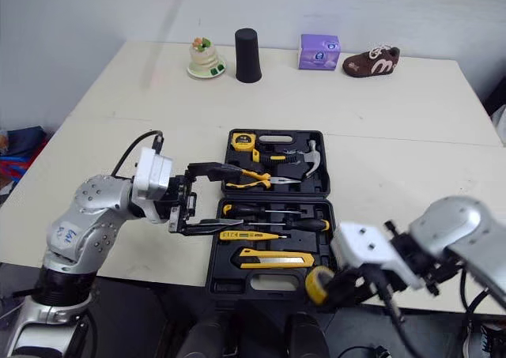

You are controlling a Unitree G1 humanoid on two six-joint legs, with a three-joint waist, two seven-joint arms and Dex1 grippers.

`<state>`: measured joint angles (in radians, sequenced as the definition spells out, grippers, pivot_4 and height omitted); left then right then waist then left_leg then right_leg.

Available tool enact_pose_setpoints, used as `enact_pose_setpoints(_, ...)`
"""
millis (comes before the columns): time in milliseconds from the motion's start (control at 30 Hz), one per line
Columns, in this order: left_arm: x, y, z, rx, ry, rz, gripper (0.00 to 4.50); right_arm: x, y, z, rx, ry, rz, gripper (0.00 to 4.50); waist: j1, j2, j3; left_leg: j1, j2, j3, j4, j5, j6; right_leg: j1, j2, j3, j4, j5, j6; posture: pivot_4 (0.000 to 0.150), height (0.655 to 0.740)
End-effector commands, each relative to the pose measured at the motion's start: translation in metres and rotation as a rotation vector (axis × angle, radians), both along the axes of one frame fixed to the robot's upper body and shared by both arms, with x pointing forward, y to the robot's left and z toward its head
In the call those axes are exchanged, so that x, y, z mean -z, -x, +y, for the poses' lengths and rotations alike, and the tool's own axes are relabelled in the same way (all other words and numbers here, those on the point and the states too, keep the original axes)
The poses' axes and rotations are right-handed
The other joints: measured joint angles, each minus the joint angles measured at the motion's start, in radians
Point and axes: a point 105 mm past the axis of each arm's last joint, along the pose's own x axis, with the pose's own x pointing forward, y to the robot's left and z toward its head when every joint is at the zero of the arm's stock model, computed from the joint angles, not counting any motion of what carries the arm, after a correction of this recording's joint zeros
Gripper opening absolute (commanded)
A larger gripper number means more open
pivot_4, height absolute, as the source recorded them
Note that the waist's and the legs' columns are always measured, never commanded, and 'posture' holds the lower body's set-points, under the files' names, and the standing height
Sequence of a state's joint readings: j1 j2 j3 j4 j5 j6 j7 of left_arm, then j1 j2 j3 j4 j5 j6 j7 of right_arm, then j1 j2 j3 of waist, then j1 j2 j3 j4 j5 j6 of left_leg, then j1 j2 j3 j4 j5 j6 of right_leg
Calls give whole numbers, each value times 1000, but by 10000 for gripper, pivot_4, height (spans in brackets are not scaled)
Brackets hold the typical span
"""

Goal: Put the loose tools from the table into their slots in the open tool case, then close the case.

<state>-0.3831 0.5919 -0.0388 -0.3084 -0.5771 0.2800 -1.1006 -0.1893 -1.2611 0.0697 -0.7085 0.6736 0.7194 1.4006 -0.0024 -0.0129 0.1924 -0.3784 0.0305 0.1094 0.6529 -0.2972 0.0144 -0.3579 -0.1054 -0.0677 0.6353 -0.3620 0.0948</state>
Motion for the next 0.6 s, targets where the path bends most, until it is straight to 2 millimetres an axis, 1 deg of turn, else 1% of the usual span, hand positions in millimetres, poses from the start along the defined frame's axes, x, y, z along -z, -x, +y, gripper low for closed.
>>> enact_pose_setpoints(33, 2, 17, 2, 80, -37, -11, 45000, 7, 0, 8, -35, 3, -21, 295, -4, 0, 0, 0, 0, 0, 0, 0, 0, 0, 0, 0, 0, 0, 0, 1500, 7341)
enact_pose_setpoints(67, 7, 22, 6, 102, -59, 49, 45000, 16, -2, 6, -74, 40, -50, 295, -4, 0, 0, 0, 1, 0, 0, 0, 0, 0, 0, 0, 0, 0, 0, 1500, 7341)
enact_pose_setpoints(133, 13, 27, 12, 131, -99, 62, 45000, 26, -8, 2, -96, 91, -86, 295, -4, 0, 0, 0, 1, -1, -1, 0, -1, -1, 0, -1, 1, -1, -1, 1500, 7341)
enact_pose_setpoints(167, 16, 30, 14, 145, -122, 63, 45000, 28, -11, 1, -97, 102, -96, 295, -3, 0, 0, 0, 1, -1, -2, 0, -1, -1, 0, -1, 1, -1, -1, 1500, 7341)
enact_pose_setpoints(267, 21, 37, 17, 155, -148, 88, 45000, 29, -18, -2, -106, 134, -114, 295, -3, 0, 0, 0, 1, -1, -1, 0, -1, -1, 0, -1, 1, -1, -1, 1500, 7341)
enact_pose_setpoints(433, 24, 40, 17, 147, -148, 97, 45000, 30, -26, -2, -101, 153, -141, 295, -1, 0, 0, 0, 0, -3, -1, 0, 0, 0, -1, -3, 0, -1, -1, 1500, 7341)
enact_pose_setpoints(600, 27, 42, 14, 138, -151, 100, 45000, 43, -28, -7, -112, 214, -142, 295, -2, -1, 0, 0, 0, -3, -1, 0, 0, 1, -1, -4, 0, -1, -1, 1500, 7341)
